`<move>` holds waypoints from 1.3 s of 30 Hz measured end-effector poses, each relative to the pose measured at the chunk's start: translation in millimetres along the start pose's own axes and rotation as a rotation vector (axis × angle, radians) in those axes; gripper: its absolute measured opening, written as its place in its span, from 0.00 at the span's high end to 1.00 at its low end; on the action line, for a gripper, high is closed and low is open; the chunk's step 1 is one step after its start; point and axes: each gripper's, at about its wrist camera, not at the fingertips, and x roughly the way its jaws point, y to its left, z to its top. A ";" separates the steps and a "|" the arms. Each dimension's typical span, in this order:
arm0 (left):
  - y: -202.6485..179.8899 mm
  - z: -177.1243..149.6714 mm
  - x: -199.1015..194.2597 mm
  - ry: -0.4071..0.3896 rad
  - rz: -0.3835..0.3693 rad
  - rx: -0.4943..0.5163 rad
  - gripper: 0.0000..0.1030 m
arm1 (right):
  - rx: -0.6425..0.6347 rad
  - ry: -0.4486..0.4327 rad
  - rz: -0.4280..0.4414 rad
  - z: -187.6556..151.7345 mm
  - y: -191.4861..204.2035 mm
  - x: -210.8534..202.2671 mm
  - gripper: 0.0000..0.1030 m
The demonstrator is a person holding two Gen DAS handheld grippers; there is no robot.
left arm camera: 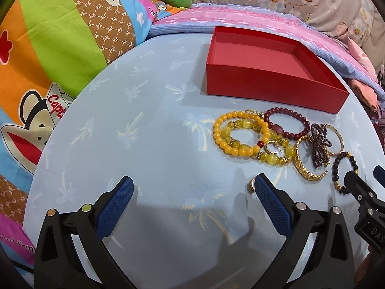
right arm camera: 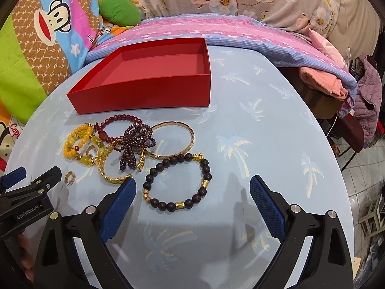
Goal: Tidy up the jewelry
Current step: 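Close the left tool on the gold hoop earring while the right tool grips the black bead bracelet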
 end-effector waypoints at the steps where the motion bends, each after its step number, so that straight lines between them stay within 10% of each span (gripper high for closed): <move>1: -0.2 1.2 0.4 -0.001 0.000 0.000 0.07 | 0.002 0.000 0.002 0.9 -0.6 0.3 0.14; 14: -30.1 -1.6 13.1 0.024 -0.051 0.081 0.13 | -0.047 0.061 0.026 0.4 13.0 20.5 0.30; 28: -35.8 2.4 8.2 0.016 -0.159 0.090 0.84 | -0.071 0.045 0.065 2.7 18.8 19.4 0.65; 39: -32.0 5.8 -3.1 0.003 -0.163 0.082 0.84 | -0.055 0.058 0.115 2.3 15.6 10.1 0.91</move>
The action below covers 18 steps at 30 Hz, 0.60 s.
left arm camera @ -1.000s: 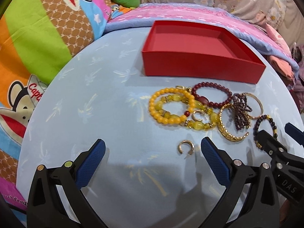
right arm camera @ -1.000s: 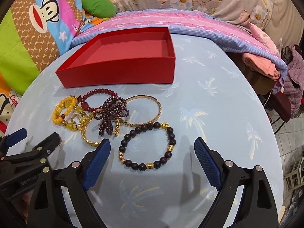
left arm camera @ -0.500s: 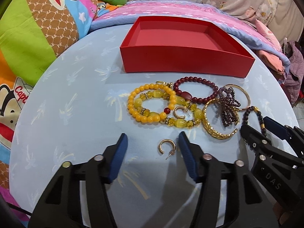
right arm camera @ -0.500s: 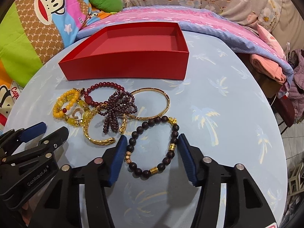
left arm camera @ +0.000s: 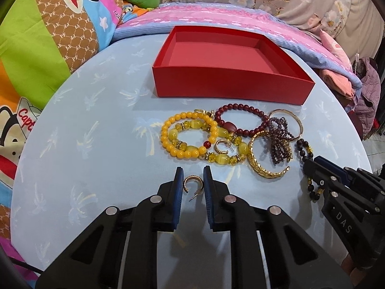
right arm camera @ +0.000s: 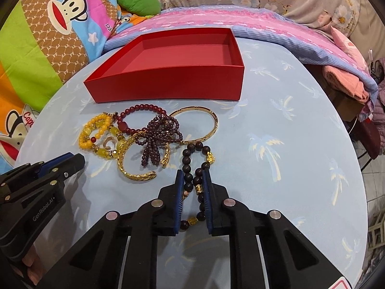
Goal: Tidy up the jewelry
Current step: 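Close the left tool on the gold hoop earring while the right tool grips the black bead bracelet, then lift and carry the earring in the left tool while the right tool carries the bracelet into the red box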
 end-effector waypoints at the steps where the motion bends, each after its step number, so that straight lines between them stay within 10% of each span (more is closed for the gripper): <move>1: 0.2 0.7 -2.4 -0.005 0.005 0.002 0.84 | -0.003 -0.007 0.003 0.9 0.7 -2.8 0.99; 18: 13.6 1.0 -22.6 -0.035 0.037 -0.016 0.84 | 0.012 -0.036 0.004 -0.5 -10.1 -22.1 0.99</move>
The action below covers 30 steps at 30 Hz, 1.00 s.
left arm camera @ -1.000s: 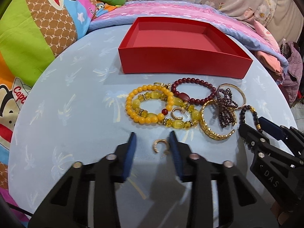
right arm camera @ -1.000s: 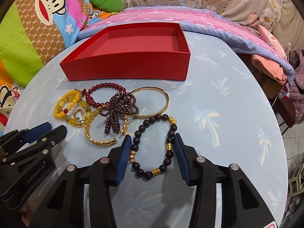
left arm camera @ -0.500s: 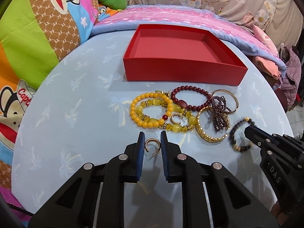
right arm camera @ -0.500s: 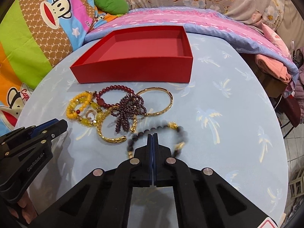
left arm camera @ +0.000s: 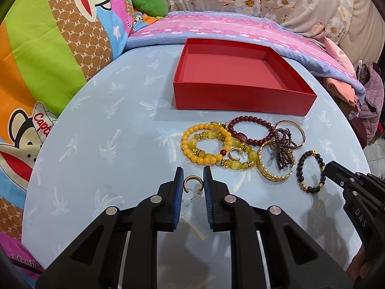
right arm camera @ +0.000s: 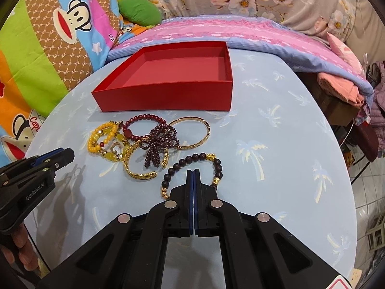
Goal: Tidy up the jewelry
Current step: 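Lift and carry the earring in the left tool while the right tool carries the bracelet into the red box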
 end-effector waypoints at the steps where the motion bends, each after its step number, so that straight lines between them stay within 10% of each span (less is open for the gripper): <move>1: 0.3 -0.1 0.7 0.002 -0.002 0.000 0.84 | 0.023 0.014 0.003 0.7 -3.3 4.3 0.95; 5: -0.8 0.0 2.2 0.004 -0.007 0.005 0.84 | 0.061 0.054 -0.030 3.5 -11.6 19.9 0.70; 13: 0.0 0.3 10.0 0.022 -0.010 0.008 0.84 | 0.001 0.060 -0.068 4.0 2.0 32.2 0.55; 19: 4.4 1.0 12.1 0.025 -0.006 -0.006 0.84 | -0.068 0.047 -0.079 4.5 12.9 32.1 0.93; 30: 7.5 11.0 9.9 0.010 -0.016 -0.010 0.84 | -0.045 -0.022 -0.054 24.4 7.6 5.0 0.93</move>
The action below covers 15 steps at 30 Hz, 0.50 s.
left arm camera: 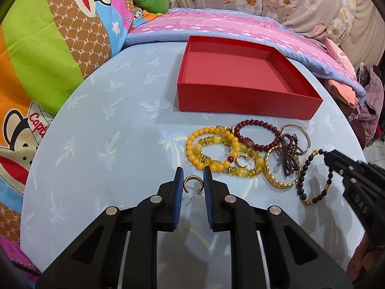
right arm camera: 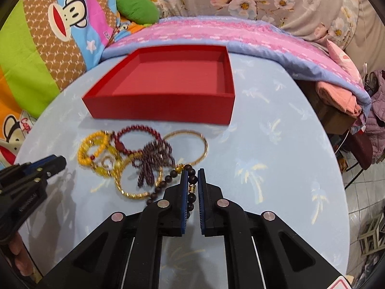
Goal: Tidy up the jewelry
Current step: 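Lift and carry the earring in the left tool while the right tool carries the bracelet into the red box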
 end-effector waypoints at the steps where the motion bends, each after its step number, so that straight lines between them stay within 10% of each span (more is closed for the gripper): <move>1: -0.1 2.1 -0.7 -0.005 -0.001 0.000 0.84 | 0.001 -0.008 0.001 3.1 -0.6 -2.0 0.93; 15: -5.5 50.5 -2.4 -0.063 0.009 0.032 0.84 | -0.002 -0.125 0.054 74.4 -0.2 -21.2 0.93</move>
